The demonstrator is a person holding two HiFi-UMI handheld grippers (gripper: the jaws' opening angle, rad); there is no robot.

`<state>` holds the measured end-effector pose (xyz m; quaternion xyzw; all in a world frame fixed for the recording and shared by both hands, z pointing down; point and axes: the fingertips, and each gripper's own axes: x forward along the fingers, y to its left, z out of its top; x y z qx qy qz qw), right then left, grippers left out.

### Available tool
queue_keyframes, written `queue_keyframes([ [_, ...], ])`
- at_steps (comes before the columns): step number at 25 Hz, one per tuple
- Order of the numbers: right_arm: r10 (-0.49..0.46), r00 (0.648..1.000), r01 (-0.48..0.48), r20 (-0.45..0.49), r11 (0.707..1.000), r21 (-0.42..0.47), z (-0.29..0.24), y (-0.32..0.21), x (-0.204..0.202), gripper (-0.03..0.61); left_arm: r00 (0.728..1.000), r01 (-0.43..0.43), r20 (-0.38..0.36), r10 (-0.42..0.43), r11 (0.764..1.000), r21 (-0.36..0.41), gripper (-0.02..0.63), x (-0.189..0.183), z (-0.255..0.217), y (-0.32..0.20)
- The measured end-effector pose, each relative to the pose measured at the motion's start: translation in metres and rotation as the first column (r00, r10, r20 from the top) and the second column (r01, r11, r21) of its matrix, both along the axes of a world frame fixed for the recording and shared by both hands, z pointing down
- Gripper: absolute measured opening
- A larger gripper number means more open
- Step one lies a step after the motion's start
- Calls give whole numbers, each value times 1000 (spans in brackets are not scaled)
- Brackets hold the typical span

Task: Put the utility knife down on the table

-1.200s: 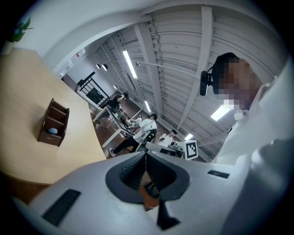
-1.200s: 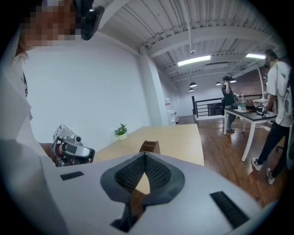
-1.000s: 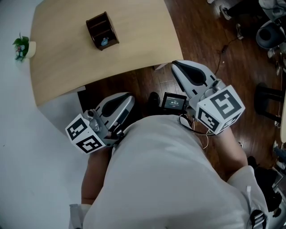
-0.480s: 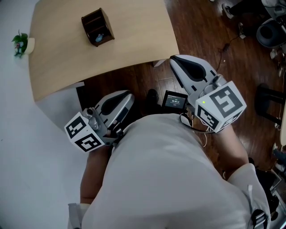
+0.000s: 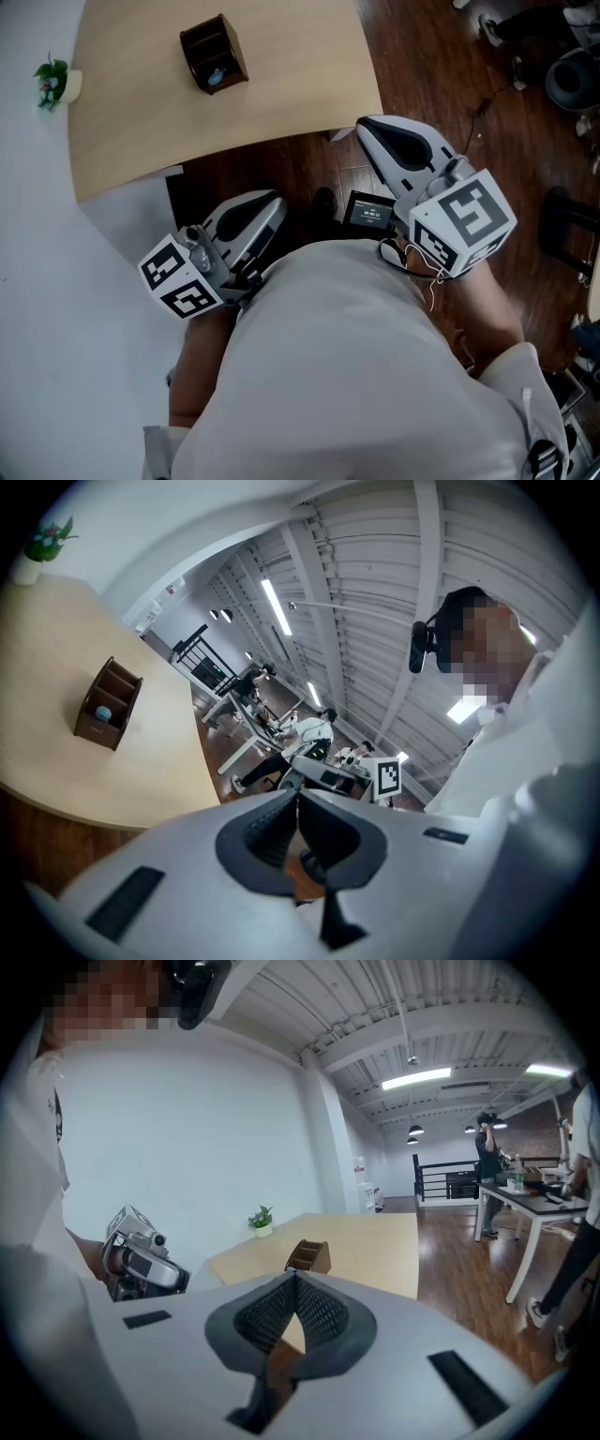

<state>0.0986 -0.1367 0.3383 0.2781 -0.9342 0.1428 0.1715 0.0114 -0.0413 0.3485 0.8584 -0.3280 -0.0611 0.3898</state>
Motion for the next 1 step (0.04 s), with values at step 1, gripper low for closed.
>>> queue_keyframes([
  [1,-3,1000,3,0,1000,0,0,0,0,0,1000,2,2,-2,1000,0,3,0,0,0],
])
